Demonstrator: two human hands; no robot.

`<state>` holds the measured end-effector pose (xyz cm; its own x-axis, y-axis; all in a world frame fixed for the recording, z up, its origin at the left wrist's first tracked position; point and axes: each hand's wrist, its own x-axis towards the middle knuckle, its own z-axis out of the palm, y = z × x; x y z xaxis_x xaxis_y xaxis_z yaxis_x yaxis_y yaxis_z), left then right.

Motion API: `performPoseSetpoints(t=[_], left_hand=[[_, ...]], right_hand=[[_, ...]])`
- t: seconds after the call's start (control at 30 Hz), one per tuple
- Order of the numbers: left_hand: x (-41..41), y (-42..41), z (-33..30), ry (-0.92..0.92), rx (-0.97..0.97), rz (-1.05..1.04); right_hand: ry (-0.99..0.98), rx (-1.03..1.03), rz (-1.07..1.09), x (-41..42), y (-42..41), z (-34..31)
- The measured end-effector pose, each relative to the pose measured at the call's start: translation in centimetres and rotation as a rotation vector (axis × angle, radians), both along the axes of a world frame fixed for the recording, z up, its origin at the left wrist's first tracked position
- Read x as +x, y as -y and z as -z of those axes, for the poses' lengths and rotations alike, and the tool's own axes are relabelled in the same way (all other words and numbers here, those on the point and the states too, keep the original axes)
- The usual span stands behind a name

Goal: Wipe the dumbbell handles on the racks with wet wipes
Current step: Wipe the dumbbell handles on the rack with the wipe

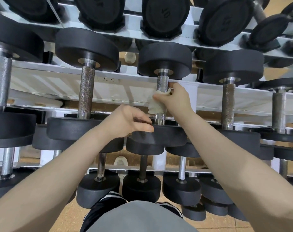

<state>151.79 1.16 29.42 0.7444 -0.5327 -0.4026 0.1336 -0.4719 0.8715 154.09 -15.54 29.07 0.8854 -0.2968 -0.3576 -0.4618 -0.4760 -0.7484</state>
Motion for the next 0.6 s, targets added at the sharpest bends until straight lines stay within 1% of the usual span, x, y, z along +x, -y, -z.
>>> performPoseSetpoints(t=[0.1, 0.17, 0.23, 0.3, 0.4, 0.47, 0.53, 0.57, 0.6], left_hand=[[0.0, -0.1, 0.0, -0.002, -0.002, -0.017], [0.1, -0.1, -0.1, 0.000, 0.013, -0.006], [0.1, -0.1, 0.0, -0.002, 0.023, 0.010], [0.2, -0.2, 0.2, 0.011, 0.019, 0.013], [0.1, -0.2, 0.4, 0.029, 0.018, 0.013], [0.0, -0.2, 0.4, 0.036, 0.015, 0.022], [0.0, -0.2, 0.5, 0.039, 0.006, 0.023], [-0.1, -0.2, 0.5, 0.041, 0.007, 0.021], [-0.1, -0.2, 0.5, 0.041, 0.008, 0.019]], right_hand=[[-0.080, -0.049, -0.128, -1.5, 1.0, -0.1], [-0.094, -0.039, -0.134, -2.1, 1.7, 0.0], [0.004, -0.050, -0.075, -2.2, 2.0, -0.2], [0.191, -0.166, -0.090, -2.0, 2.2, -0.8], [0.395, -0.421, -0.328, -0.7, 2.1, -1.9], [0.548, -0.592, -0.616, 0.7, 1.9, -2.2], [0.556, -0.764, -0.924, 1.9, 2.2, -1.6], [0.524, -0.820, -1.023, 2.3, 2.5, -1.1], [0.504, -0.842, -1.075, 2.5, 2.9, -0.8]])
